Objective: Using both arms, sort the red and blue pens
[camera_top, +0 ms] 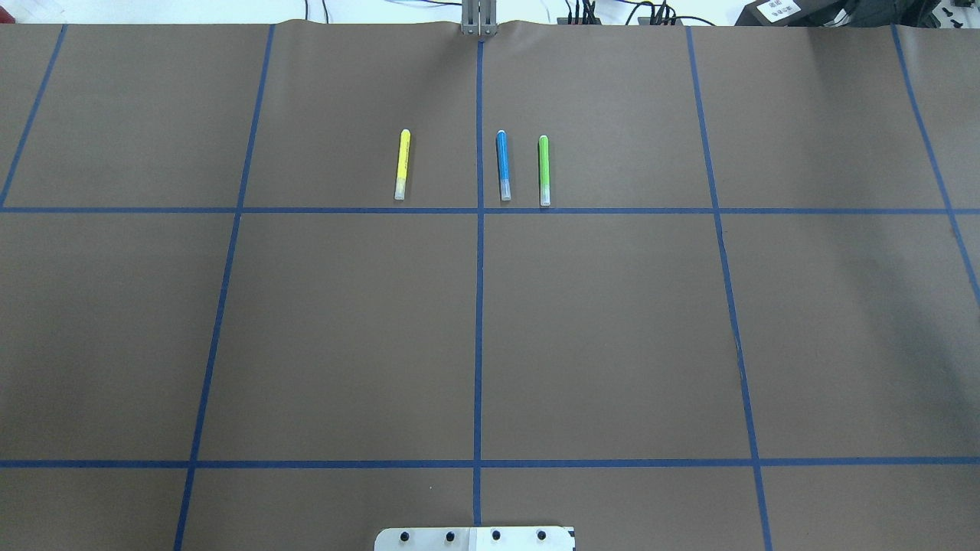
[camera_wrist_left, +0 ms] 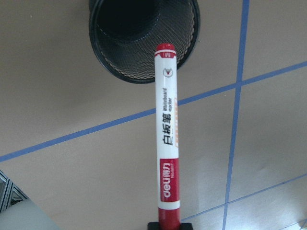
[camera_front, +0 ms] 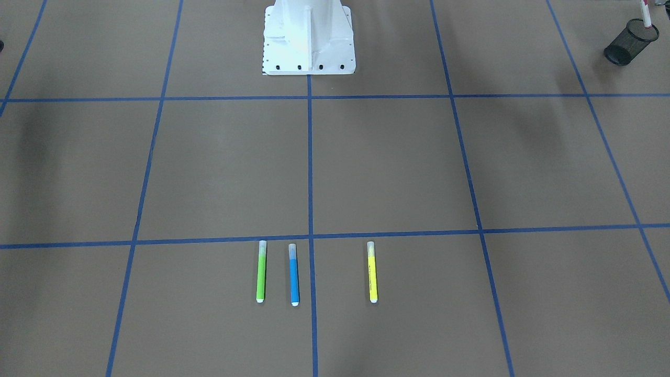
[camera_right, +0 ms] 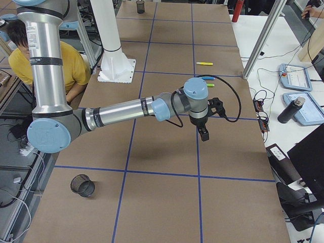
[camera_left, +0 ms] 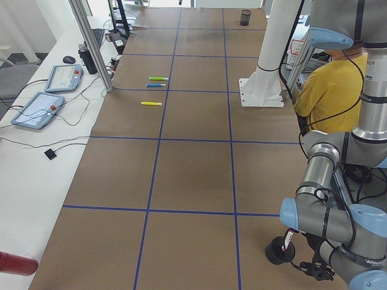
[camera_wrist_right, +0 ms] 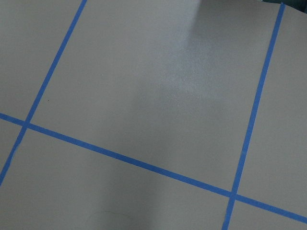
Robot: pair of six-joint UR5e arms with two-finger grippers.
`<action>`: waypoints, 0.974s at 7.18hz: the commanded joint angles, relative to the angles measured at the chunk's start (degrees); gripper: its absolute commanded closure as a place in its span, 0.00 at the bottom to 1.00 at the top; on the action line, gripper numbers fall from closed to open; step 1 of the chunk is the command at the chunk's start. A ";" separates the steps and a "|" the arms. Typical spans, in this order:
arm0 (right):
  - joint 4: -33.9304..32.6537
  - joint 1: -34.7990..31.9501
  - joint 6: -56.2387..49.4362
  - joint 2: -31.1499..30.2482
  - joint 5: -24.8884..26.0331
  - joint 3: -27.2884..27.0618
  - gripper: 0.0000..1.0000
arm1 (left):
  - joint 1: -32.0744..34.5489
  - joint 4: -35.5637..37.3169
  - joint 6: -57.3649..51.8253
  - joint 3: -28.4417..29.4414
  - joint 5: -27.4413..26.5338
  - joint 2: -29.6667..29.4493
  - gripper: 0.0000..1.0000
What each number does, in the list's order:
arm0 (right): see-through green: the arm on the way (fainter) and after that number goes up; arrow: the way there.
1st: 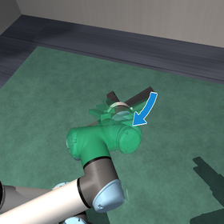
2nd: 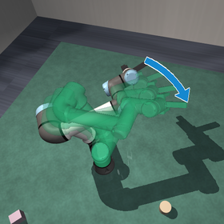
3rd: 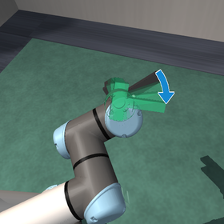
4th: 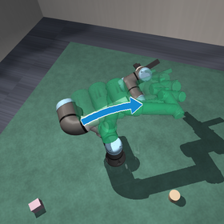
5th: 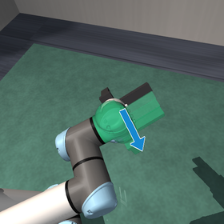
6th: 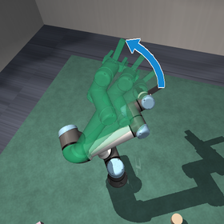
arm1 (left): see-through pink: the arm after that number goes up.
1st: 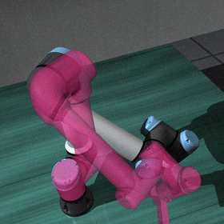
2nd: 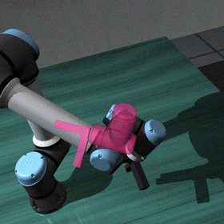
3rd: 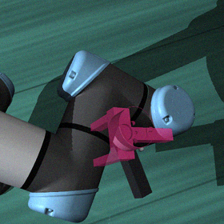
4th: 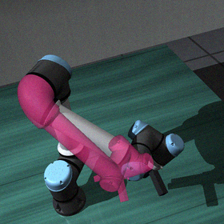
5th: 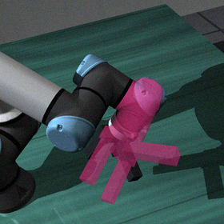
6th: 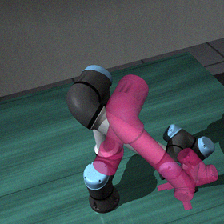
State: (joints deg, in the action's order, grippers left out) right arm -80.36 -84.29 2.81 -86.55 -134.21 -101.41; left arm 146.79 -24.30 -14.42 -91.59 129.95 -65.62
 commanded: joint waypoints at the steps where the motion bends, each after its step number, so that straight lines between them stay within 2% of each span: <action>1: -0.06 0.00 0.00 0.07 0.00 -0.46 0.00 | -0.01 -0.31 0.01 5.09 0.04 -0.82 1.00; 2: 0.02 0.00 0.00 0.07 0.00 -0.54 0.00 | -0.01 -0.40 0.01 6.76 0.30 -0.74 1.00; 4: -0.06 0.00 0.00 0.07 0.00 -0.63 0.00 | -0.01 -3.02 0.01 11.32 0.48 -2.04 0.88; 5: -0.06 0.00 0.09 0.07 0.00 -0.72 0.00 | -0.01 -3.04 0.01 14.22 0.48 -4.49 0.59; 6: -0.06 0.00 0.09 0.07 0.00 -0.72 0.00 | -0.01 -3.04 0.01 15.12 0.56 -5.47 0.43; 7: 0.02 0.00 0.09 0.07 0.00 -0.72 0.00 | -0.01 -3.04 0.01 15.04 0.56 -5.65 0.00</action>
State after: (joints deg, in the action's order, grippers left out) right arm -80.40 -84.29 2.89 -86.48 -134.21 -102.11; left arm 146.78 -27.27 -14.41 -77.22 130.48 -70.52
